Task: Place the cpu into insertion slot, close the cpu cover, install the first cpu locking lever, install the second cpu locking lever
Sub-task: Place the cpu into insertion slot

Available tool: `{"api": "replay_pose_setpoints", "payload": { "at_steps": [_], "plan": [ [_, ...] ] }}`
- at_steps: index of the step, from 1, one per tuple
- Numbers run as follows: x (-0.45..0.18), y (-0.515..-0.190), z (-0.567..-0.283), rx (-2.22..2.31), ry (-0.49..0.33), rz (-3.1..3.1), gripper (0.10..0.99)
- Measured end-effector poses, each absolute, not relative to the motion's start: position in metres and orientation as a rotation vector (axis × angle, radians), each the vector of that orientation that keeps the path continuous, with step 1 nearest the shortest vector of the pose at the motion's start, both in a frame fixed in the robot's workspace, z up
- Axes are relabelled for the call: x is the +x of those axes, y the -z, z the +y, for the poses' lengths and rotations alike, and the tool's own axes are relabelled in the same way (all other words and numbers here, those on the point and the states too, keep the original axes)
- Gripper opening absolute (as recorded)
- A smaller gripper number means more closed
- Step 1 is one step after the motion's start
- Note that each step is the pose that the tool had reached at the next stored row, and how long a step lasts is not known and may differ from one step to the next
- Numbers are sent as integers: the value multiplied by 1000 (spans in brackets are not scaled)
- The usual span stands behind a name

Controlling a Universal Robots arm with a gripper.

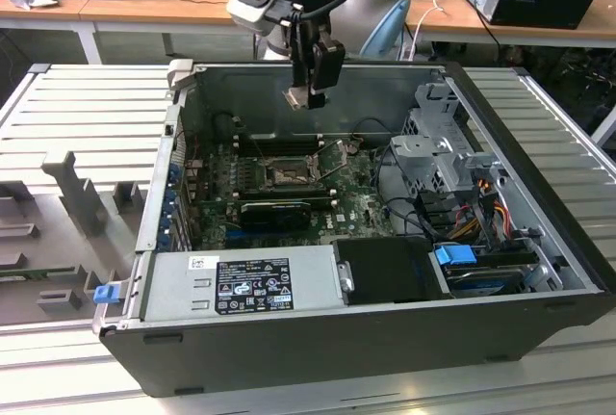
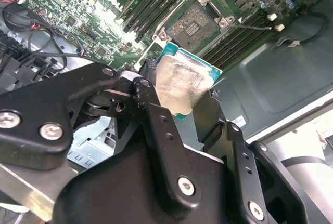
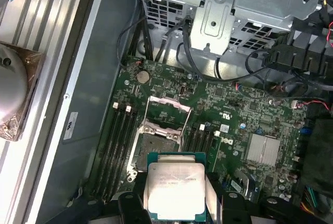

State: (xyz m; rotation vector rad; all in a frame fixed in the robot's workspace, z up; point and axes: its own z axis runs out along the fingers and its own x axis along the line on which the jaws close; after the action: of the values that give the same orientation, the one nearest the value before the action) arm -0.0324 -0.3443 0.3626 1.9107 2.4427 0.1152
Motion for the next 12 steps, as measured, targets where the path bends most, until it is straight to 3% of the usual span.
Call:
{"api": "replay_pose_setpoints", "payload": {
  "at_steps": [12],
  "plan": [
    [-32, -362, -344, 2064, -111, 2309, 525]
  ]
}}
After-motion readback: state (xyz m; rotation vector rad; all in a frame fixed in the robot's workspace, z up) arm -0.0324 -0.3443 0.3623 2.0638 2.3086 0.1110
